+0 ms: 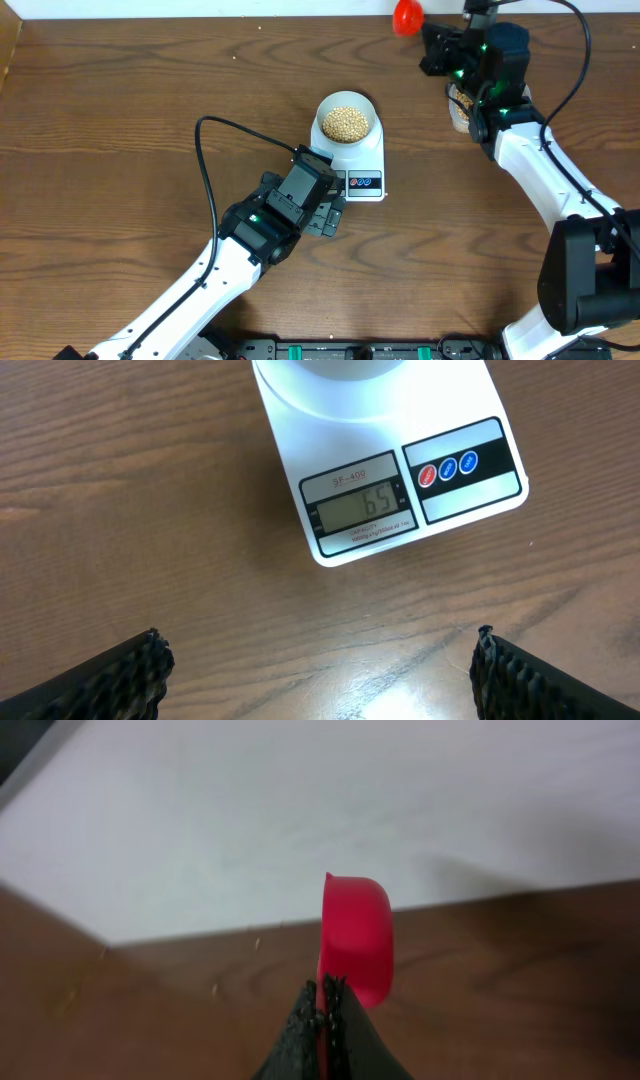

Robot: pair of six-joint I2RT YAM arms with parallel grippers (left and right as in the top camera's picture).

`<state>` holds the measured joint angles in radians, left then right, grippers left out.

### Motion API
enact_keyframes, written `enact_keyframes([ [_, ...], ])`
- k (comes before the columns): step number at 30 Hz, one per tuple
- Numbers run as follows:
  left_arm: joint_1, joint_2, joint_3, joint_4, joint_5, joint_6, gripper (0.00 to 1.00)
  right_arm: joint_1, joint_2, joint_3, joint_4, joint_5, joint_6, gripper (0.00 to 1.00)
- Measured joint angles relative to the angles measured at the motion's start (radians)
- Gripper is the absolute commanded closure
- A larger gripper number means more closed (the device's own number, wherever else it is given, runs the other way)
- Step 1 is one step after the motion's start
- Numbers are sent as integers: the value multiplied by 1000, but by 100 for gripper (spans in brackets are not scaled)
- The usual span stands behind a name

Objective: Scoop item into bowl and weigh 50g on scale

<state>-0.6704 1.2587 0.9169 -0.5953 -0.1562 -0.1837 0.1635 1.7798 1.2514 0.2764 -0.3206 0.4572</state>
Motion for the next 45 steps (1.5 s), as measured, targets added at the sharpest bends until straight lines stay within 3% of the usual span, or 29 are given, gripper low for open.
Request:
enact_keyframes([
  [7, 0, 0, 0, 0, 0, 0, 2, 8, 0, 100, -349, -108, -198, 99],
  [12, 0, 0, 0, 0, 0, 0, 2, 18, 0, 183, -508, -122, -341, 99],
  [26, 0, 0, 0, 0, 0, 0, 2, 148, 0, 228, -690, -146, -594, 99],
  [45, 0, 0, 0, 0, 0, 0, 2, 201, 97, 228, -789, -68, -760, 99],
])
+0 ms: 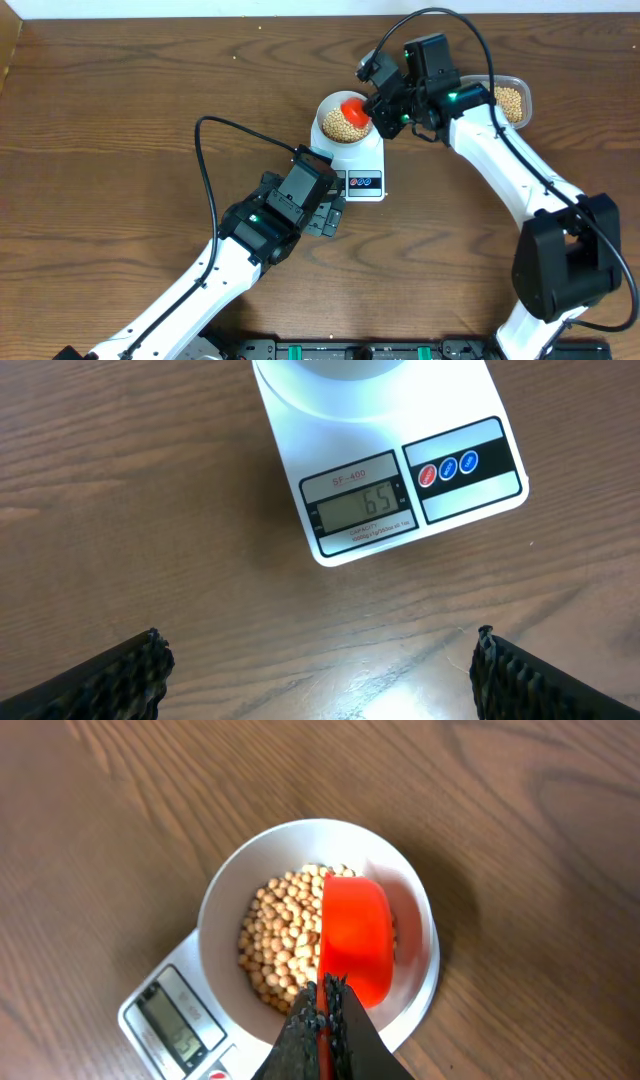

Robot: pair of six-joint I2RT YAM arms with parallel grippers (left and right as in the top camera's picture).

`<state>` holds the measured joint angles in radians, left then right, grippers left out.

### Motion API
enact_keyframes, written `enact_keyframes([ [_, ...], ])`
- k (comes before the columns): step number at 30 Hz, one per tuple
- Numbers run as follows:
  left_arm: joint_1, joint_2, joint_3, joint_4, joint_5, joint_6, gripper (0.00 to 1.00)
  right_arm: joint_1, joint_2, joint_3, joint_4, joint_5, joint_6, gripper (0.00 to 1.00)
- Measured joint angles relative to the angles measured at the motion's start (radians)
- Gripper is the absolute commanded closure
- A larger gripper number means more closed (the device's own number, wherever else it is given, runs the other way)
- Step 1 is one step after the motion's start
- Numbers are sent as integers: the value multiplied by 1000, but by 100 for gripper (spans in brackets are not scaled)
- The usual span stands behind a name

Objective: Scoop item into bowl and weigh 50g on scale
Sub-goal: 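Tip the red scoop to pour soybeans into the white bowl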

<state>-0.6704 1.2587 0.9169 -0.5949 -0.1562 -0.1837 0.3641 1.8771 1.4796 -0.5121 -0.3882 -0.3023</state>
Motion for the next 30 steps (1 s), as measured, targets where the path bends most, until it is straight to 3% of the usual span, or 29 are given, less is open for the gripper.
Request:
enact_keyframes([
  [12, 0, 0, 0, 0, 0, 0, 2, 53, 14, 7, 11, 51, -24, 99],
  [30, 0, 0, 0, 0, 0, 0, 2, 61, 32, 7, 6, -90, 50, 99],
])
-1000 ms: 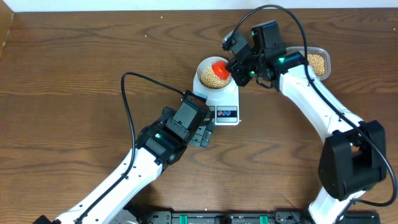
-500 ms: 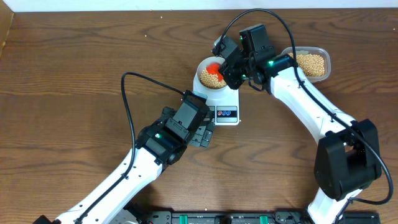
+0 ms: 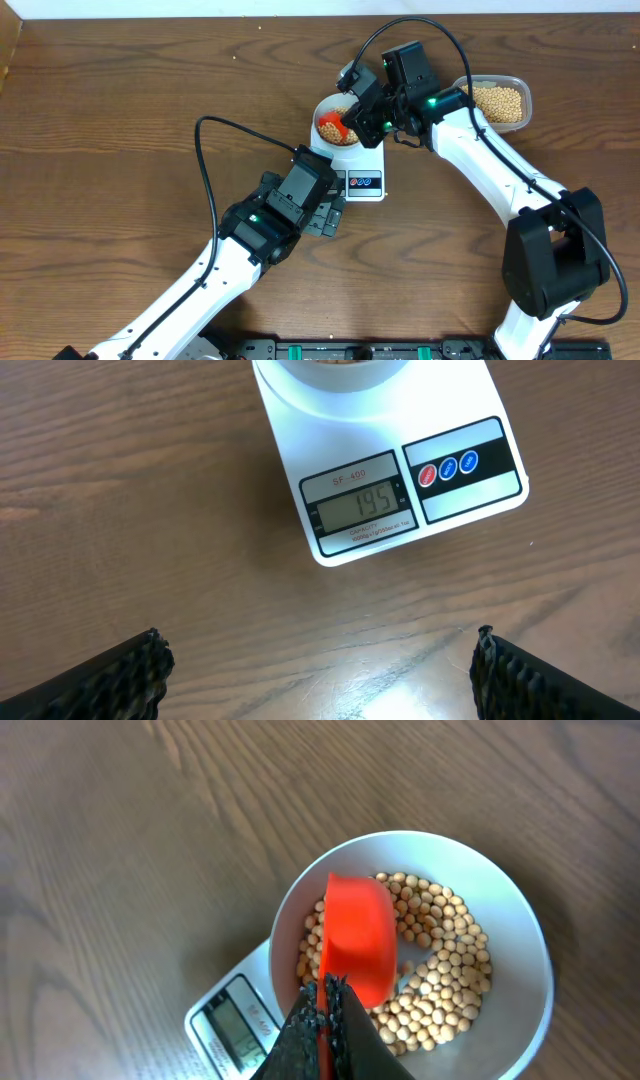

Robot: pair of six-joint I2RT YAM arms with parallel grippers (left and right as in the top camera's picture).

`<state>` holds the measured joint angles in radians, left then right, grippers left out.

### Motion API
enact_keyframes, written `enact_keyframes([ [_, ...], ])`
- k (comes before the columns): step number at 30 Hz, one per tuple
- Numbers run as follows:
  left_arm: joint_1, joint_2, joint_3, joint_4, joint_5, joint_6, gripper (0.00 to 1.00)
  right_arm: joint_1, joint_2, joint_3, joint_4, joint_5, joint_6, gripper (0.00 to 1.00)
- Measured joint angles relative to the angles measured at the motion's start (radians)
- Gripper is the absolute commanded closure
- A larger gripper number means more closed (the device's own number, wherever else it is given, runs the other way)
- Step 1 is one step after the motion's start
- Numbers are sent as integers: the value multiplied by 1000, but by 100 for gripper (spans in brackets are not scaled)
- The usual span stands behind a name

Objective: Scoop item into bowl and weigh 50g on scale
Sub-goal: 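Tip the red scoop to pour soybeans into the white bowl, then move the right gripper's scoop back to the soybean tub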

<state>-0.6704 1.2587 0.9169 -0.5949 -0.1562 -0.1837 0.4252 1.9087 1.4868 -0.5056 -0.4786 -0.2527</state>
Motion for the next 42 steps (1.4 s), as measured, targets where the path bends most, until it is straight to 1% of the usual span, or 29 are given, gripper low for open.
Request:
enact_keyframes([
  [5, 0, 0, 0, 0, 0, 0, 2, -16, 0, 0, 8, -39, 78, 99],
  [10, 0, 0, 0, 0, 0, 0, 2, -81, 0, 0, 46, -126, 190, 99],
  [16, 0, 0, 0, 0, 0, 0, 2, -142, 0, 0, 47, -239, 265, 99],
  [27, 0, 0, 0, 0, 0, 0, 2, -243, 0, 0, 47, -473, 322, 99],
  [42, 0, 0, 0, 0, 0, 0, 2, -385, 0, 0, 47, -671, 402, 99],
])
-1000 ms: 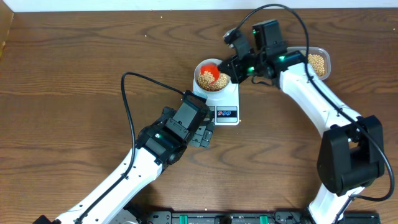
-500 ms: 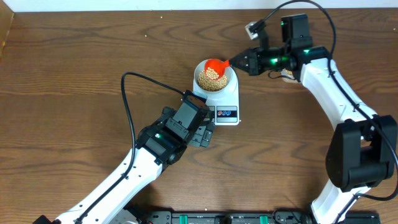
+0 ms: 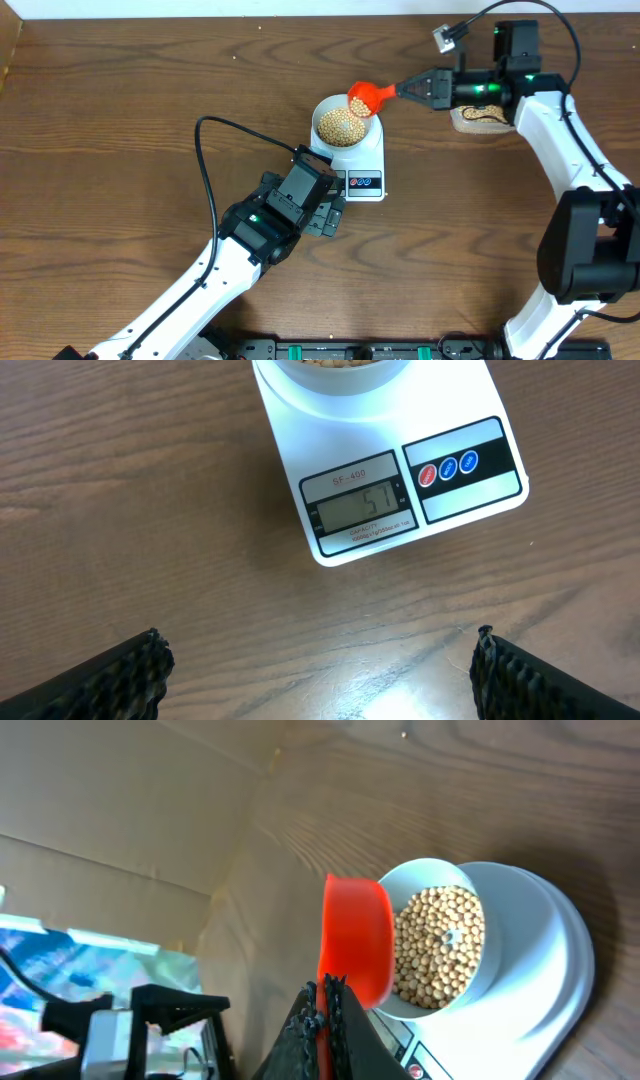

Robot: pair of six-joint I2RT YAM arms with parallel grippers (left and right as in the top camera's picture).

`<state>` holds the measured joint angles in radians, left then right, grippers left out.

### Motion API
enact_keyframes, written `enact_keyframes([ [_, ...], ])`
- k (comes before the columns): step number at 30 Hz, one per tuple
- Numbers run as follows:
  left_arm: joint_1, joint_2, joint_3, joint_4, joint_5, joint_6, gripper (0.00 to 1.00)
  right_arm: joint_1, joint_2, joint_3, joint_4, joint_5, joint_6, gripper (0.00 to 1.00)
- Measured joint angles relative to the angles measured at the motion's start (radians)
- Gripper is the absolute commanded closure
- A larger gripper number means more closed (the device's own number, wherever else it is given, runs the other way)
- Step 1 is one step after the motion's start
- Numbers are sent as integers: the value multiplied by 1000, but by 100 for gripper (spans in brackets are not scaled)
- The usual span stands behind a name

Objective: Scoop item into bowl and weigh 50g on scale
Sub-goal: 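Move the right gripper's scoop back to the soybean tub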

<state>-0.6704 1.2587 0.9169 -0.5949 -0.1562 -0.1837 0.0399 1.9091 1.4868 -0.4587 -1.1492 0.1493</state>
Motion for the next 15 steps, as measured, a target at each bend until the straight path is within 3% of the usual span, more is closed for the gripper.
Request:
enact_keyframes([
  [9, 0, 0, 0, 0, 0, 0, 2, -155, -51, 0, -29, -23, 4, 99],
  [15, 0, 0, 0, 0, 0, 0, 2, -293, -153, 1, -176, 35, 2, 99],
])
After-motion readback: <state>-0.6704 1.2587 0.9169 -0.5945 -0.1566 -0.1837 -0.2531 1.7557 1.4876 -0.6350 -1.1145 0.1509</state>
